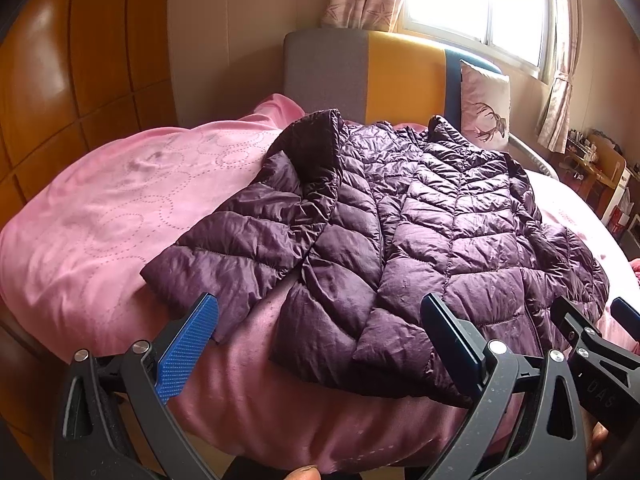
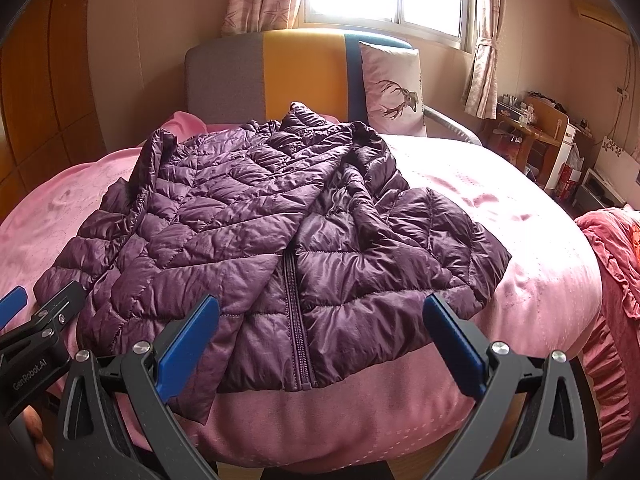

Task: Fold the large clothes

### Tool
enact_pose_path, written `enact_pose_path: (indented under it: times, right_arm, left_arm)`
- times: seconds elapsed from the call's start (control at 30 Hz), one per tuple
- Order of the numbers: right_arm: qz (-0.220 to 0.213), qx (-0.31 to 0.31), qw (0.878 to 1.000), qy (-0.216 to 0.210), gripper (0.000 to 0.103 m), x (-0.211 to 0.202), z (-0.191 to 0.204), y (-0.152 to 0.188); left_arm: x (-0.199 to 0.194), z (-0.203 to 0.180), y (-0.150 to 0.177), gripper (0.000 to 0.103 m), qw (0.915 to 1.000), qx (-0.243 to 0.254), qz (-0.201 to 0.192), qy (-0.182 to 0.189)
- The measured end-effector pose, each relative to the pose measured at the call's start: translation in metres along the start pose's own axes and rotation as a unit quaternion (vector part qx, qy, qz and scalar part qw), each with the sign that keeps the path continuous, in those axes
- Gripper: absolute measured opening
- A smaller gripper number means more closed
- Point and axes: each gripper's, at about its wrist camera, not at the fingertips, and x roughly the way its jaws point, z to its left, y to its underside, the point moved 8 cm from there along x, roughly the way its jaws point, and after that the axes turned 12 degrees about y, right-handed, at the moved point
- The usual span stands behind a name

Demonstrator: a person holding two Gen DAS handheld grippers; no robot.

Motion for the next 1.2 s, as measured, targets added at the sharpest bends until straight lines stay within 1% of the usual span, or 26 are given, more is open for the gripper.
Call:
enact_pose_path:
  times: [0.3, 0.53, 1.2]
  right_arm:
    - [0.004, 0.006, 1.0, 0.001, 0.101, 0.003, -0.003, 0.001]
    - [0.008, 0.004, 1.0, 0.001, 0.101, 0.006, -0.002, 0.003]
    - [0.014, 0.005, 1.0, -0.001, 0.101, 0.01, -0.001, 0.006]
  left_arm:
    - [-0.002, 0.008, 0.001, 0.1, 0.9999, -0.006, 0.0, -0.014]
    - [-0.003, 0.009, -0.001, 0.1, 0.9997, 0.0, -0.006, -0.025]
    - [0.0, 0.009, -0.002, 0.1, 0.9997, 0.007, 0.0, -0.025]
